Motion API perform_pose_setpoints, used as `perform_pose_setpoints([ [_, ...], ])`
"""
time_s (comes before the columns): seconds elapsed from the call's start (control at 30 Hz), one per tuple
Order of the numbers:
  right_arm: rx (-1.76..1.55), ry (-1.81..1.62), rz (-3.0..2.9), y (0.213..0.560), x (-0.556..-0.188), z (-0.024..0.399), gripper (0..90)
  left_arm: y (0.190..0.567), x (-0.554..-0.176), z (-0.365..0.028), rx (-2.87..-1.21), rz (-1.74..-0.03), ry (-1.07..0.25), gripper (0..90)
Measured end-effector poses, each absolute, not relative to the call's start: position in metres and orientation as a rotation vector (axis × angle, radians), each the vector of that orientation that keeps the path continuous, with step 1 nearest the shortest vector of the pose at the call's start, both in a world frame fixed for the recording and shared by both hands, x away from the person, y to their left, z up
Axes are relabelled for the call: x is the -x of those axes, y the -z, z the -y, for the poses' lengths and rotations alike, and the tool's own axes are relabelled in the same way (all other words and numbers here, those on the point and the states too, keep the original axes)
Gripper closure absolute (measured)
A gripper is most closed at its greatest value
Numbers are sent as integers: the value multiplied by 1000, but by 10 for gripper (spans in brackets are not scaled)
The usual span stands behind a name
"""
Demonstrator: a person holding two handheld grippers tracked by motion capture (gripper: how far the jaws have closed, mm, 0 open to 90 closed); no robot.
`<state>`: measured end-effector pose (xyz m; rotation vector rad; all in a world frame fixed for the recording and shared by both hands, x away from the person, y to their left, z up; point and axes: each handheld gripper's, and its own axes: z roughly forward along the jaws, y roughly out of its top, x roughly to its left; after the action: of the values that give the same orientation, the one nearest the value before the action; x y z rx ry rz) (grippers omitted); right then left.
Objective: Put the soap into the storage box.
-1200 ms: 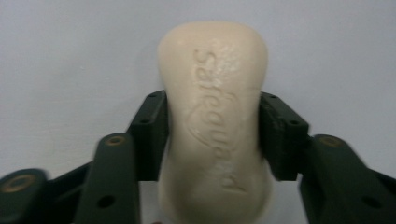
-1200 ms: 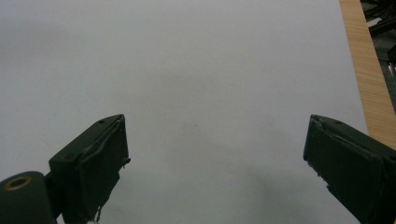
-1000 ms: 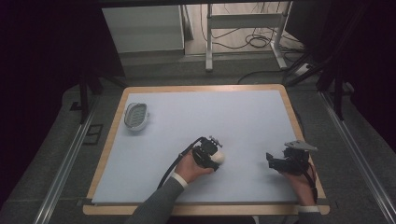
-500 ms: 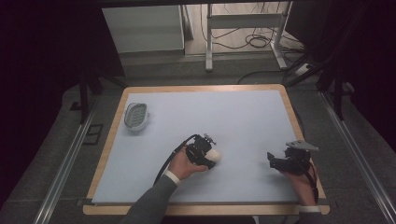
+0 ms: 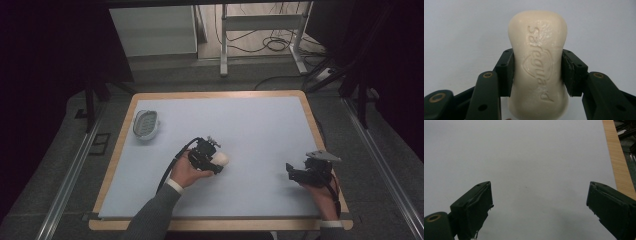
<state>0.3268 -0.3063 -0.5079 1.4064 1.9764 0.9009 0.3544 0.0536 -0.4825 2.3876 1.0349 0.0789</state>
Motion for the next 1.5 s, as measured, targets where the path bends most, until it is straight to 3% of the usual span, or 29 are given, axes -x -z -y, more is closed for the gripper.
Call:
perform_pose_setpoints([
  [1.5,-1410,-890,-1981,510,-327,307,64,469,-374,-119,-2333,-1165,-140,496],
])
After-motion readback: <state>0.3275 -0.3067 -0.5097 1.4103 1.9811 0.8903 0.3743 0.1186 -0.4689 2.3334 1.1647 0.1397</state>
